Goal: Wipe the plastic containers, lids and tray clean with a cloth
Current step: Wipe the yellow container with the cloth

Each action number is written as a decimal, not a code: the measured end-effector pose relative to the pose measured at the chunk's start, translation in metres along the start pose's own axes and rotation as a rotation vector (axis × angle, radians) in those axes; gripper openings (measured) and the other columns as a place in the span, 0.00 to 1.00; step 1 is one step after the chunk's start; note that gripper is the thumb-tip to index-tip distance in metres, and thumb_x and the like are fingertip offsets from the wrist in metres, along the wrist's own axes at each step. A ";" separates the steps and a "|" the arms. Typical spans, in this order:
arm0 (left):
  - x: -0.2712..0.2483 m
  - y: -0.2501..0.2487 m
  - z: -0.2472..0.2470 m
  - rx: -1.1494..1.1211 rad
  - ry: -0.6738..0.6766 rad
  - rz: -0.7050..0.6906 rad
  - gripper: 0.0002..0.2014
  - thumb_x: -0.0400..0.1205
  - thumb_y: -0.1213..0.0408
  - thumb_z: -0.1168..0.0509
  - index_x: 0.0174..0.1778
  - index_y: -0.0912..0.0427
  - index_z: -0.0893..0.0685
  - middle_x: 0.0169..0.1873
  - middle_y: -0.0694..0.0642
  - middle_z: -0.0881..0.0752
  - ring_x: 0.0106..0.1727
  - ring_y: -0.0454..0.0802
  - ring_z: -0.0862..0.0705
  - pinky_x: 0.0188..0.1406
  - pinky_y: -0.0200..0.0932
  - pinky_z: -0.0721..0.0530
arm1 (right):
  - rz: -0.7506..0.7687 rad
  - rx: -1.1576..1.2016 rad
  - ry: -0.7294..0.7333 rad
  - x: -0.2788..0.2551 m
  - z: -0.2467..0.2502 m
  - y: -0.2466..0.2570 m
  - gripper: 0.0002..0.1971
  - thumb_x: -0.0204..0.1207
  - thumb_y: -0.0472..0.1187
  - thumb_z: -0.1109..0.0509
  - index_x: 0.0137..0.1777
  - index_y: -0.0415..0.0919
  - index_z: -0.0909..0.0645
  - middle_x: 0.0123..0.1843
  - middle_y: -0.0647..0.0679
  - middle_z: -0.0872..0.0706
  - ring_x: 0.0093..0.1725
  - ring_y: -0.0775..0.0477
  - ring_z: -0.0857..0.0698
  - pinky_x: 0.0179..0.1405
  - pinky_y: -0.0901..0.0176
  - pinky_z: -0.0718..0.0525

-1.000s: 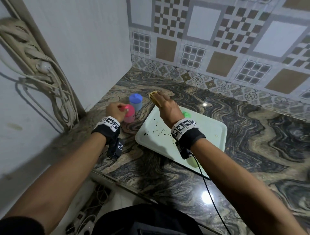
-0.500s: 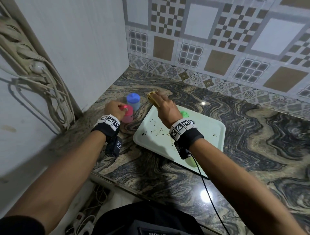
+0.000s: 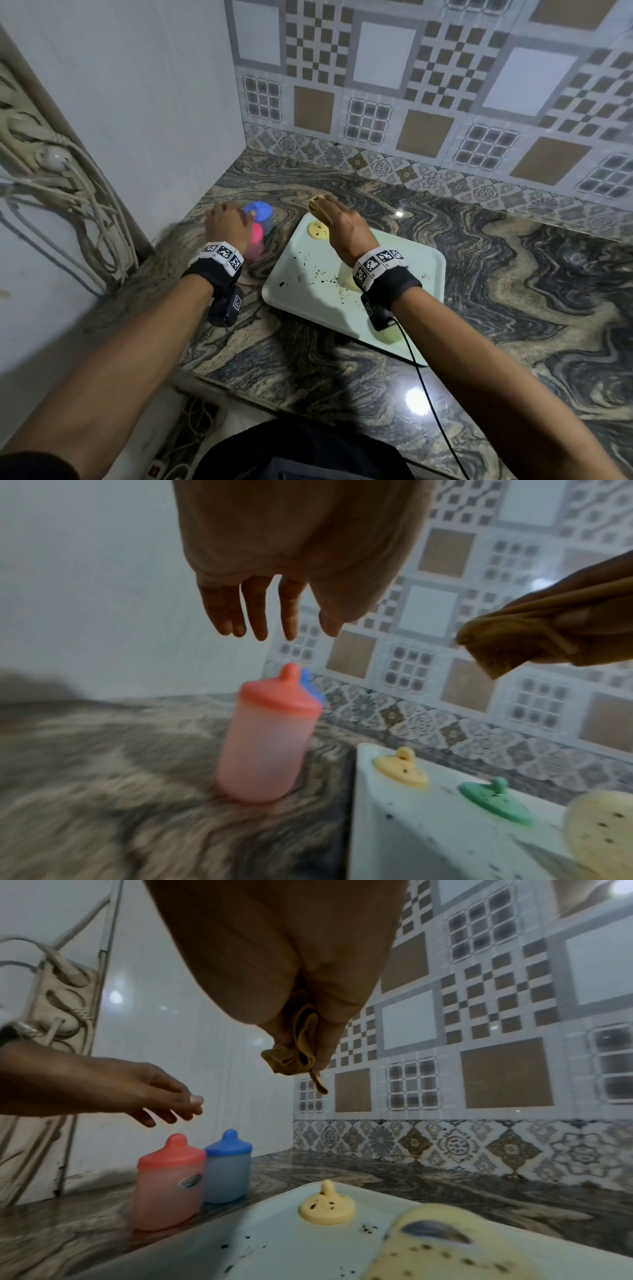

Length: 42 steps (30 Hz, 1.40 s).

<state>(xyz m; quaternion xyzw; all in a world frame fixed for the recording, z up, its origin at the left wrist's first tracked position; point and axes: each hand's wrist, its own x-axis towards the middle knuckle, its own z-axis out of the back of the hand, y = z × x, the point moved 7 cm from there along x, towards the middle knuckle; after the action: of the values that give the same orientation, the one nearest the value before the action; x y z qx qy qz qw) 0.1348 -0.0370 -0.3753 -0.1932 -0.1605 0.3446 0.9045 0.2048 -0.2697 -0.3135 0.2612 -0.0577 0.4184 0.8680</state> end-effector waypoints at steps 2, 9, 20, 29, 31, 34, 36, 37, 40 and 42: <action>-0.006 -0.032 0.003 -0.047 -0.017 -0.129 0.16 0.79 0.53 0.36 0.55 0.60 0.15 0.56 0.64 0.16 0.62 0.65 0.22 0.65 0.56 0.25 | -0.048 -0.026 -0.033 -0.007 0.014 -0.015 0.24 0.81 0.25 0.40 0.76 0.39 0.26 0.79 0.37 0.27 0.72 0.32 0.21 0.68 0.36 0.19; -0.099 -0.164 -0.045 -0.263 0.565 -0.601 0.24 0.68 0.59 0.20 0.60 0.55 0.16 0.54 0.52 0.17 0.56 0.51 0.17 0.52 0.34 0.20 | -0.150 -0.038 -0.212 -0.060 0.068 -0.062 0.19 0.80 0.27 0.39 0.70 0.35 0.20 0.70 0.36 0.17 0.65 0.35 0.15 0.66 0.45 0.17; -0.117 -0.185 -0.119 0.032 0.712 -0.666 0.49 0.69 0.62 0.21 0.83 0.62 0.42 0.81 0.63 0.39 0.82 0.60 0.41 0.82 0.53 0.41 | -0.500 -0.061 -0.298 -0.164 0.080 -0.106 0.16 0.82 0.31 0.35 0.68 0.36 0.19 0.70 0.38 0.17 0.66 0.36 0.16 0.69 0.50 0.19; -0.113 -0.193 -0.103 -0.172 0.595 -0.630 0.40 0.68 0.62 0.20 0.76 0.61 0.28 0.71 0.60 0.23 0.72 0.59 0.26 0.74 0.47 0.30 | -0.572 0.009 -0.229 -0.163 0.066 -0.092 0.23 0.79 0.26 0.39 0.74 0.34 0.23 0.77 0.37 0.24 0.74 0.37 0.22 0.77 0.56 0.30; -0.114 -0.199 -0.094 -0.252 0.576 -0.634 0.39 0.65 0.60 0.19 0.73 0.59 0.25 0.67 0.59 0.19 0.67 0.58 0.21 0.70 0.49 0.24 | -0.498 0.048 -0.230 -0.147 0.064 -0.075 0.22 0.80 0.27 0.38 0.74 0.34 0.24 0.78 0.37 0.25 0.76 0.39 0.24 0.77 0.62 0.34; -0.109 -0.207 -0.075 -0.456 0.546 -0.602 0.36 0.62 0.60 0.18 0.68 0.57 0.20 0.57 0.55 0.13 0.57 0.51 0.14 0.61 0.49 0.16 | -0.401 0.095 -0.172 -0.125 0.055 -0.051 0.19 0.83 0.39 0.37 0.73 0.39 0.22 0.79 0.42 0.26 0.74 0.40 0.22 0.74 0.56 0.27; -0.104 -0.209 -0.061 -0.543 0.520 -0.573 0.35 0.62 0.63 0.17 0.66 0.56 0.19 0.54 0.54 0.11 0.53 0.48 0.12 0.57 0.42 0.14 | -0.415 0.176 -0.213 -0.116 0.055 -0.042 0.20 0.86 0.48 0.41 0.72 0.38 0.23 0.74 0.43 0.20 0.66 0.39 0.17 0.61 0.57 0.23; -0.102 -0.208 -0.057 -0.584 0.513 -0.558 0.34 0.62 0.64 0.17 0.65 0.56 0.19 0.54 0.54 0.11 0.53 0.46 0.12 0.56 0.39 0.14 | -0.434 0.223 -0.266 -0.112 0.058 -0.040 0.22 0.87 0.50 0.42 0.74 0.38 0.26 0.71 0.43 0.18 0.63 0.41 0.16 0.57 0.58 0.23; -0.098 -0.208 -0.047 -0.750 0.537 -0.489 0.34 0.61 0.66 0.18 0.64 0.56 0.19 0.53 0.53 0.11 0.54 0.44 0.11 0.58 0.43 0.13 | -0.373 0.163 -0.373 -0.100 0.058 -0.034 0.24 0.87 0.47 0.41 0.80 0.40 0.34 0.79 0.44 0.26 0.74 0.44 0.24 0.67 0.62 0.26; -0.095 -0.208 -0.042 -0.821 0.535 -0.466 0.32 0.60 0.65 0.21 0.63 0.53 0.19 0.52 0.53 0.10 0.55 0.45 0.11 0.60 0.51 0.13 | -0.295 0.033 -0.387 -0.092 0.051 -0.030 0.23 0.88 0.44 0.41 0.80 0.38 0.32 0.84 0.41 0.35 0.83 0.43 0.37 0.80 0.60 0.37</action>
<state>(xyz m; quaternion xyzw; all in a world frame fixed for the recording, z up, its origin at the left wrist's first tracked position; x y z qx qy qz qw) 0.2018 -0.2551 -0.3308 -0.5711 -0.0846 -0.0174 0.8163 0.1743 -0.3751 -0.3111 0.3561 -0.1773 0.2303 0.8881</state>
